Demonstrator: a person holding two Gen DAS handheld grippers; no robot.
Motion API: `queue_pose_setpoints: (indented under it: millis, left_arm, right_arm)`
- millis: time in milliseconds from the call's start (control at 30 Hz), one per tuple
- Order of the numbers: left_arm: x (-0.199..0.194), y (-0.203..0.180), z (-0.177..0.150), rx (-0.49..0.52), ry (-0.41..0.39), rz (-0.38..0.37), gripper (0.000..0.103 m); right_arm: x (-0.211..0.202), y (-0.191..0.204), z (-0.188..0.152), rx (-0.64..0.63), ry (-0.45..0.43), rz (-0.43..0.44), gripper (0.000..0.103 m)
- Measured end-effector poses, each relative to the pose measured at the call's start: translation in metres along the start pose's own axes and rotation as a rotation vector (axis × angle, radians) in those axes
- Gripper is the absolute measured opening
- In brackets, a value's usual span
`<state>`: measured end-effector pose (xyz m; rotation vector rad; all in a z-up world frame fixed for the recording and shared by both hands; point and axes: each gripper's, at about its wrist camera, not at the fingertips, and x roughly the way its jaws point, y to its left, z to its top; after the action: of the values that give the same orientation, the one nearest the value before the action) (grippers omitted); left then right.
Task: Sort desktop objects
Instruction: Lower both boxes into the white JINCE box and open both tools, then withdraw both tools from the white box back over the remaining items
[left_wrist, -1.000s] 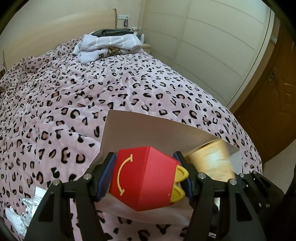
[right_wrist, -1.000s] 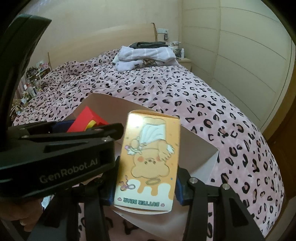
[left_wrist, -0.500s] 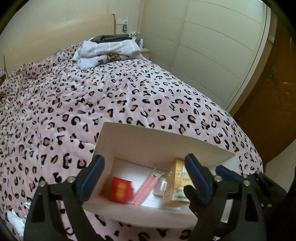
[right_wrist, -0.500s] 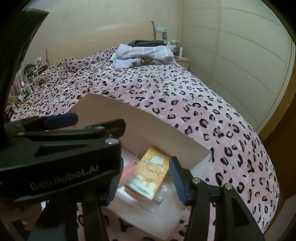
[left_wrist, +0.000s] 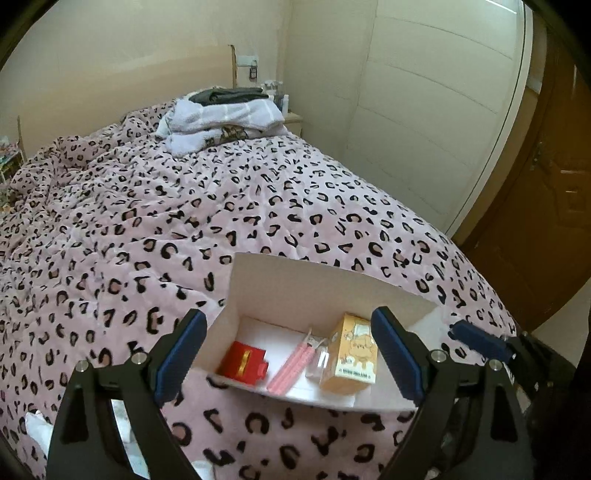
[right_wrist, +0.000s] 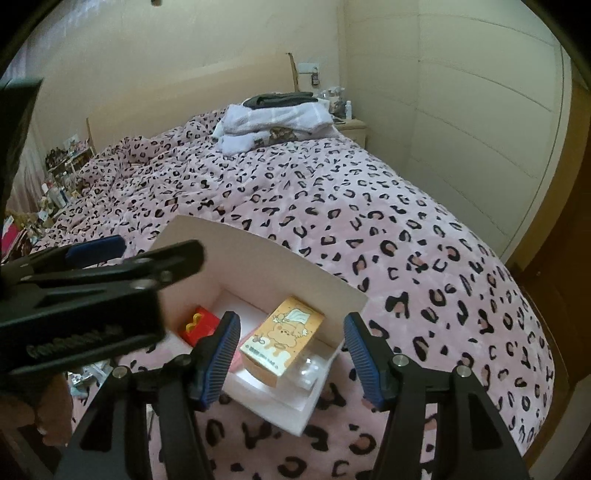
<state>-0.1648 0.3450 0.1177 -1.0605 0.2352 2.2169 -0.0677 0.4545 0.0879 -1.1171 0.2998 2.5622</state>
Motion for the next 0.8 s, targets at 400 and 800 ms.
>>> queue_pose_setpoints:
  millis: [400, 800]
  left_arm:
    - [-0.069, 0.032, -0.069, -0.034, -0.035, 0.083, 0.092]
    - [-0.093, 0.08, -0.17, -0.134, 0.019, 0.183, 0.092]
  right_arm:
    - [-0.056, 0.014, -0.023, -0.021, -0.03, 0.028, 0.06]
    - [-0.062, 0.062, -0.076, -0.071, 0.02, 0.097, 0.06]
